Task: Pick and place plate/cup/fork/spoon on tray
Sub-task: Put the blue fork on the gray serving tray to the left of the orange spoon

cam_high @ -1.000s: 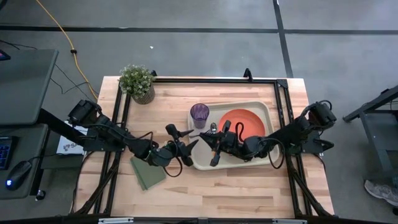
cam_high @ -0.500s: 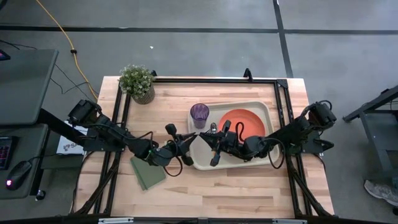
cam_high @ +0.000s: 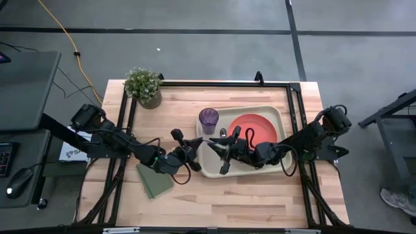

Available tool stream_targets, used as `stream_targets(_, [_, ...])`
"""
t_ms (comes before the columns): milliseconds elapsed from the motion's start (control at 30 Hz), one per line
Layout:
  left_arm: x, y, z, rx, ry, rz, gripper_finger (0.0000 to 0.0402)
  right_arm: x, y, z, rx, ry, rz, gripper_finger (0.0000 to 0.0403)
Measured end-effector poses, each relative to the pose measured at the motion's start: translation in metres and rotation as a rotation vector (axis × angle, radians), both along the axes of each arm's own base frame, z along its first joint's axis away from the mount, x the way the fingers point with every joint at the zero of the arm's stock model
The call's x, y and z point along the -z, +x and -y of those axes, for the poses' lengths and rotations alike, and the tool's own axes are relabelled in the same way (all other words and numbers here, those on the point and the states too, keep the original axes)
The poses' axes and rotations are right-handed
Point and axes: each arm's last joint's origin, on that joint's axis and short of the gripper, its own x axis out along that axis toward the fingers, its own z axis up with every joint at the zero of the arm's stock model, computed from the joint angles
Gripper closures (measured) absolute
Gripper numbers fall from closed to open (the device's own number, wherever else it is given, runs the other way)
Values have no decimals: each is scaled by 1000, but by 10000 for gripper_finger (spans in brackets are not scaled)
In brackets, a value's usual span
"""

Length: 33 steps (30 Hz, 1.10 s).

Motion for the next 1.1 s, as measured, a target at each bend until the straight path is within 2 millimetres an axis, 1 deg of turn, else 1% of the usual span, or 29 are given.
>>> stream_targets(133, [-2,-6,-1,-33,15,-23,400,-7,-5,-2,0,-13,-4,253])
stream_targets(267, [-7,-13,-3,-39,-11,-33,400,-14,-15,-9,50,-41,-35,182])
stream_targets(400, [-12,-23,-6,22,-86,-61,400,-22,-25,-17,94,-91,-57,138])
stream_targets(533, [-20,-32,-9,165,-271,-72,401,-25,-34,-26,87,-152,-105,126])
stream_targets(667, [-22,-37,-10,411,-530,-159,401,-22,-39,-35,9,-233,-178,127])
stream_targets(733, [-19,-36,-9,581,-628,-233,401,-19,-40,-38,-83,-272,-210,127])
stream_targets(800, [-20,-32,-9,783,-678,-283,401,-17,-41,-40,-209,-297,-234,128])
stream_targets(900, [-19,-31,-16,1052,-841,-343,401,-13,-41,-41,-394,-323,-266,128])
stream_targets(1000, [-22,-31,-26,1202,-1030,-345,401,-12,-43,-42,-546,-346,-281,128])
stream_targets(1100, [-25,-25,-35,1267,-1147,-295,401,-12,-42,-42,-583,-377,-274,128])
